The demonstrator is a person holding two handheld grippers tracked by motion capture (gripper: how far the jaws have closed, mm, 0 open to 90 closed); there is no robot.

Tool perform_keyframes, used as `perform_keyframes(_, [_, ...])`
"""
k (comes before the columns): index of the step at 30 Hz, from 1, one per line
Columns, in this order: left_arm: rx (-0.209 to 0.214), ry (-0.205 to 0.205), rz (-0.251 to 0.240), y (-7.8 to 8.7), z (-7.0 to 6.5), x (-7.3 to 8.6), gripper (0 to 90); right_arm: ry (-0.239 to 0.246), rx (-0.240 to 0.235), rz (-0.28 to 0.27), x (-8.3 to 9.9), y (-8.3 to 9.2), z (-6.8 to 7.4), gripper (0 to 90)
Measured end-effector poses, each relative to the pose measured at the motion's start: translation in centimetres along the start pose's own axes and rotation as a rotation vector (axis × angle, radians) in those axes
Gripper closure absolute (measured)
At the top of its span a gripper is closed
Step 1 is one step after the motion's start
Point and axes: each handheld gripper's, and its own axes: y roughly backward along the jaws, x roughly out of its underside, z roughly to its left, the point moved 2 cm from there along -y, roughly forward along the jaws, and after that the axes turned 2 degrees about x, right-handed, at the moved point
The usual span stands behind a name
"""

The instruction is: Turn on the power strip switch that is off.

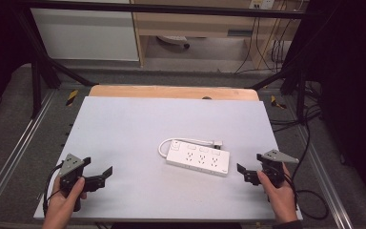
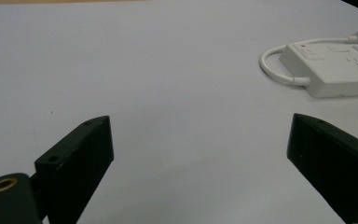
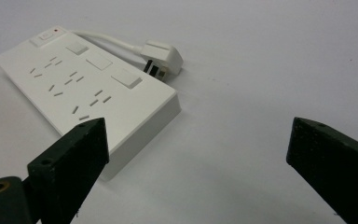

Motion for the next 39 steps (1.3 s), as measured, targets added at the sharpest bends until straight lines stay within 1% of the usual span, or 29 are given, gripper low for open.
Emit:
perform_keyframes(2, [0.006,-0.004,0.008,-0.1,0.0,0.1,7.2,0.003,0.006,-0.012,-0.2,0.2,0.0,5.6])
perform_keyframes(7, [0.013,-0.011,0.012,-0.1,-0.1,0.1,7.2,-0.015,0.001,-0.037,-0.5,0.8,0.1,5.1])
perform_keyframes(9, [0.013,-0.015,0.014,-0.1,-0.2,0.1,7.2,-0.01,-0.004,-0.04,-0.6,1.0,0.2,7.1])
perform_keyframes(13, [0.024,-0.027,0.016,-0.3,-0.4,0.0,7.1,-0.002,-0.017,-0.066,-1.0,1.4,0.4,6.9])
perform_keyframes(19, [0.032,-0.027,0.025,-0.3,-0.5,0.2,7.1,-0.03,-0.015,-0.084,-1.2,1.4,0.4,3.7])
perform_keyframes(23, [0.032,-0.029,0.032,-0.4,-0.5,0.2,7.0,-0.035,-0.017,-0.091,-1.5,1.5,0.5,2.9])
perform_keyframes(24, [0.032,-0.03,0.034,-0.4,-0.5,0.2,7.0,-0.037,-0.018,-0.104,-1.8,1.5,0.4,2.8])
perform_keyframes(28, [0.034,-0.033,0.039,-0.4,-0.6,0.3,7.0,-0.03,-0.017,-0.108,-2.2,1.2,0.4,3.3])
perform_keyframes(31, [0.036,-0.035,0.045,-0.5,-0.6,0.4,7.0,-0.02,-0.005,-0.11,-3.0,0.5,0.3,4.5])
perform_keyframes(33, [0.035,-0.039,0.048,-0.5,-0.6,0.4,7.0,-0.023,-0.009,-0.111,-3.2,0.4,0.3,4.4])
perform_keyframes(34, [0.034,-0.04,0.049,-0.6,-0.6,0.4,7.0,-0.023,-0.023,-0.111,-3.6,0.0,0.4,3.9])
perform_keyframes(36, [0.035,-0.043,0.052,-0.5,-0.6,0.4,7.0,-0.015,-0.02,-0.104,-3.9,-0.3,0.6,4.0])
perform_keyframes(37, [0.037,-0.044,0.053,-0.5,-0.6,0.4,7.0,-0.003,-0.022,-0.102,-4.0,-0.5,0.7,3.8])
perform_keyframes(39, [0.037,-0.044,0.053,-0.5,-0.6,0.4,7.0,0.0,-0.025,-0.103,-4.2,-0.6,0.8,3.8])
